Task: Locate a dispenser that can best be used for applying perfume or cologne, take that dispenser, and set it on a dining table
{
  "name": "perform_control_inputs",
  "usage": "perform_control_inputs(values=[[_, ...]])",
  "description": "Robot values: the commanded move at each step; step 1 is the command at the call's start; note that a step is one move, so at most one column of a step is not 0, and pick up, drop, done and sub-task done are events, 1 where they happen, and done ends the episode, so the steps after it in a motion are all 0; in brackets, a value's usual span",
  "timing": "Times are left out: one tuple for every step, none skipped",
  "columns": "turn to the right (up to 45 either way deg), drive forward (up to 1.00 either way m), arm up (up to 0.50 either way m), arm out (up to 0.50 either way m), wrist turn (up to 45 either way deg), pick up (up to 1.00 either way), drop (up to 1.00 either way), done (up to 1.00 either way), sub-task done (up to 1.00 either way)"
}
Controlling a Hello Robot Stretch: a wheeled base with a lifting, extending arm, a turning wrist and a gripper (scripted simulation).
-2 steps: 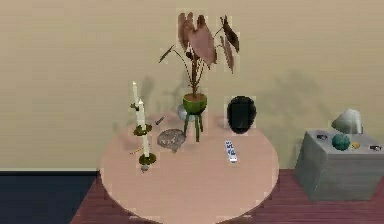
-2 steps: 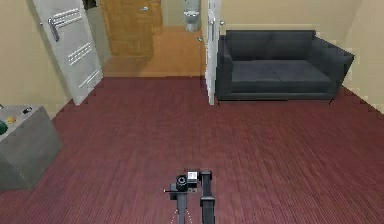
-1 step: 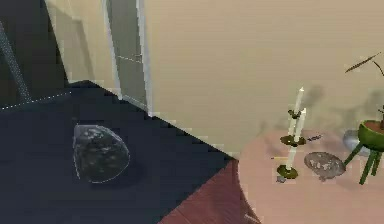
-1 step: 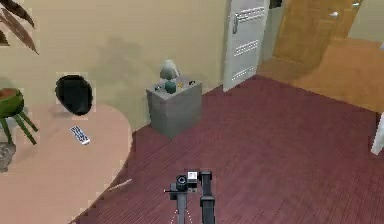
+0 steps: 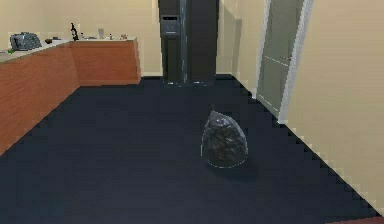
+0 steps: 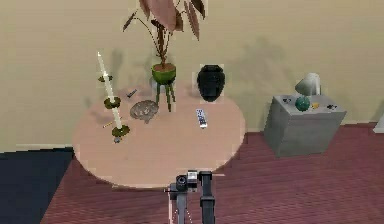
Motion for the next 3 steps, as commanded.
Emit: perform_control_inputs(values=[[0.0,0.0,0.34,0.0,0.0,0.0,0.0,0.0,0.0],[0.0,0.0,0.0,0.16,0.0,0.0,0.0,0.0,0.0],[0.0,0.0,0.0,0.0,45.0,0.0,0.0,0.0,0.0]])
